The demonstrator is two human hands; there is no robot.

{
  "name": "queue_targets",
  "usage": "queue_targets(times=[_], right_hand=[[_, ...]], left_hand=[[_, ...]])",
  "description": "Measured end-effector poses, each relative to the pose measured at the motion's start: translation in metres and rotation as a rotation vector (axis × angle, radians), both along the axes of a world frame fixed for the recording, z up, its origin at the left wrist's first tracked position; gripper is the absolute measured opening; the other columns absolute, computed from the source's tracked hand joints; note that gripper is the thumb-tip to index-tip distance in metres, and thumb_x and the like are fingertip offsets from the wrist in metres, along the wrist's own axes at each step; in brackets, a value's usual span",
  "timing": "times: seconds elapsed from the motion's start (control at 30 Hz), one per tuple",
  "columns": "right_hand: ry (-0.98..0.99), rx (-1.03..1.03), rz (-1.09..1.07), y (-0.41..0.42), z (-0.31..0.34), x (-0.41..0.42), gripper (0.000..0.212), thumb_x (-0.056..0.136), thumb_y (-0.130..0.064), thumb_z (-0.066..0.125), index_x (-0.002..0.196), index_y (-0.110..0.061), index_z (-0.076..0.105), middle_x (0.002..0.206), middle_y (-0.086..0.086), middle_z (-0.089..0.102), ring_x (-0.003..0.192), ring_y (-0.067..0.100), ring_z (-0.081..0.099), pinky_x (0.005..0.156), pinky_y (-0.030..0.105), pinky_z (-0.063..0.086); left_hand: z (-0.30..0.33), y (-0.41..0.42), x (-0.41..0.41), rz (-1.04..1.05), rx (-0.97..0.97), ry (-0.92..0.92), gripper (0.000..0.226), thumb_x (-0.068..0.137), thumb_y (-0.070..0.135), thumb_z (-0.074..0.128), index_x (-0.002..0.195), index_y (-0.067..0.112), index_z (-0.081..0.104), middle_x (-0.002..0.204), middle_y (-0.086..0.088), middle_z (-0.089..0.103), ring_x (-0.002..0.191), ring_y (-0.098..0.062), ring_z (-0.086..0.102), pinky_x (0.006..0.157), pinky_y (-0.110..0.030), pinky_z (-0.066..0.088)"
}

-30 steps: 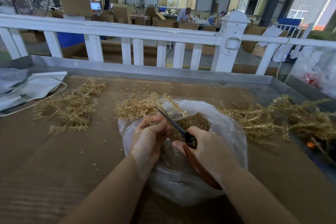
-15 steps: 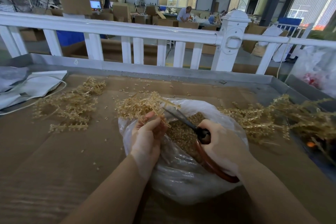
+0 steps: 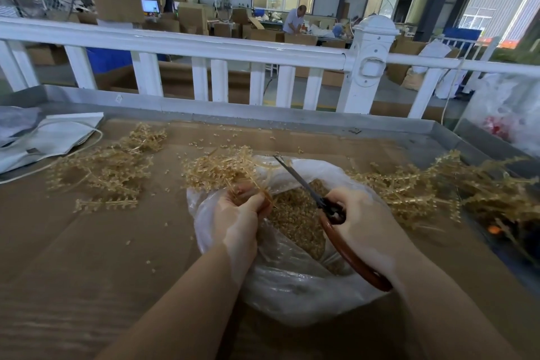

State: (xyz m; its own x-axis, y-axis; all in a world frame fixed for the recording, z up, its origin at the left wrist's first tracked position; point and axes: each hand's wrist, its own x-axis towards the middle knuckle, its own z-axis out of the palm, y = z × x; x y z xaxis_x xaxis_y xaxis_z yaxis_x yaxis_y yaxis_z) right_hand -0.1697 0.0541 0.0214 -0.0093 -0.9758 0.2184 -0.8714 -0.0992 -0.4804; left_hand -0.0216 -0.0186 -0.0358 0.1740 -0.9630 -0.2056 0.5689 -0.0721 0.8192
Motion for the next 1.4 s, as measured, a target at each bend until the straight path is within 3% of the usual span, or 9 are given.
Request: queue_targets(times=[0.17, 0.27, 0.4, 0.63, 0.8, 0.9, 1.0, 1.2, 1.4], right_hand=[[-0.001, 0.080, -0.040, -0.001, -0.002, 0.002, 0.015, 0.091, -0.029, 0.060, 0.081, -0.036, 0.051, 0.068, -0.015, 0.057, 0.062, -0.003, 0.055, 0.054, 0.008, 0.040], [0.072, 0.146, -0.082, 0.001, -0.002, -0.005, 0.002, 0.092, -0.033, 0.057, 0.093, -0.032, 0.056, 0.076, -0.015, 0.059, 0.069, 0.000, 0.058, 0.060, 0.018, 0.047], [0.218, 0.180, -0.146, 0.002, -0.002, -0.010, 0.018, 0.092, -0.039, 0.054, 0.109, -0.032, 0.056, 0.090, -0.009, 0.064, 0.081, 0.012, 0.061, 0.072, 0.031, 0.054], [0.197, 0.120, -0.168, 0.005, 0.003, -0.020, 0.010, 0.092, -0.036, 0.054, 0.100, -0.032, 0.051, 0.087, -0.006, 0.061, 0.078, 0.015, 0.057, 0.067, 0.031, 0.047], [0.017, -0.085, -0.205, -0.002, 0.008, -0.016, 0.008, 0.092, -0.027, 0.060, 0.097, -0.026, 0.054, 0.075, -0.014, 0.051, 0.066, 0.003, 0.049, 0.052, 0.019, 0.034], [-0.249, -0.107, -0.106, -0.010, 0.010, 0.002, 0.014, 0.088, -0.018, 0.065, 0.087, -0.030, 0.057, 0.080, -0.012, 0.061, 0.078, 0.006, 0.062, 0.061, 0.019, 0.047], [-0.415, -0.039, -0.004, -0.018, 0.007, 0.023, 0.026, 0.084, -0.008, 0.067, 0.080, -0.032, 0.056, 0.072, -0.012, 0.061, 0.070, 0.002, 0.061, 0.057, 0.007, 0.043], [-0.448, -0.025, -0.029, -0.036, -0.014, 0.038, 0.022, 0.084, -0.009, 0.068, 0.092, -0.028, 0.059, 0.084, -0.011, 0.062, 0.080, 0.006, 0.060, 0.071, 0.014, 0.048], [-0.489, -0.072, -0.060, -0.039, -0.026, 0.042, 0.026, 0.080, -0.008, 0.070, 0.104, -0.019, 0.068, 0.093, 0.002, 0.070, 0.088, 0.017, 0.066, 0.083, 0.037, 0.055]], left_hand=[[0.002, -0.001, -0.001, 0.069, 0.059, -0.072, 0.024, 0.084, -0.010, 0.060, 0.081, 0.013, 0.054, 0.081, -0.008, 0.057, 0.072, -0.019, 0.060, 0.066, -0.027, 0.056], [0.001, -0.002, -0.001, 0.108, 0.062, -0.089, 0.023, 0.084, -0.008, 0.060, 0.080, 0.013, 0.054, 0.078, -0.007, 0.058, 0.069, -0.017, 0.060, 0.061, -0.023, 0.055], [0.001, -0.003, -0.002, 0.128, 0.063, -0.068, 0.022, 0.086, -0.007, 0.059, 0.079, 0.013, 0.053, 0.076, -0.006, 0.057, 0.066, -0.016, 0.059, 0.057, -0.020, 0.055], [0.001, -0.002, -0.001, 0.146, 0.052, 0.004, 0.023, 0.086, -0.009, 0.057, 0.079, 0.011, 0.049, 0.079, -0.007, 0.055, 0.068, -0.017, 0.058, 0.052, -0.017, 0.054], [0.000, 0.001, -0.001, 0.059, 0.008, -0.071, 0.022, 0.086, -0.008, 0.059, 0.079, 0.010, 0.047, 0.079, -0.009, 0.056, 0.066, -0.015, 0.060, 0.061, -0.021, 0.056], [-0.001, 0.004, 0.000, -0.002, -0.025, -0.081, 0.021, 0.085, -0.008, 0.061, 0.080, 0.008, 0.049, 0.080, -0.011, 0.059, 0.066, -0.015, 0.064, 0.058, -0.019, 0.056], [-0.003, 0.006, 0.001, -0.062, -0.063, -0.091, 0.023, 0.083, -0.010, 0.062, 0.078, 0.008, 0.050, 0.072, -0.008, 0.060, 0.059, -0.011, 0.065, 0.056, -0.019, 0.055], [-0.006, 0.011, 0.006, -0.179, -0.131, -0.238, 0.022, 0.079, -0.005, 0.069, 0.077, 0.011, 0.053, 0.078, -0.019, 0.064, 0.082, -0.041, 0.065, 0.081, -0.049, 0.054], [-0.004, 0.013, 0.007, -0.221, -0.156, -0.254, 0.023, 0.076, -0.007, 0.071, 0.076, 0.009, 0.054, 0.083, -0.027, 0.064, 0.081, -0.039, 0.064, 0.075, -0.045, 0.055]])
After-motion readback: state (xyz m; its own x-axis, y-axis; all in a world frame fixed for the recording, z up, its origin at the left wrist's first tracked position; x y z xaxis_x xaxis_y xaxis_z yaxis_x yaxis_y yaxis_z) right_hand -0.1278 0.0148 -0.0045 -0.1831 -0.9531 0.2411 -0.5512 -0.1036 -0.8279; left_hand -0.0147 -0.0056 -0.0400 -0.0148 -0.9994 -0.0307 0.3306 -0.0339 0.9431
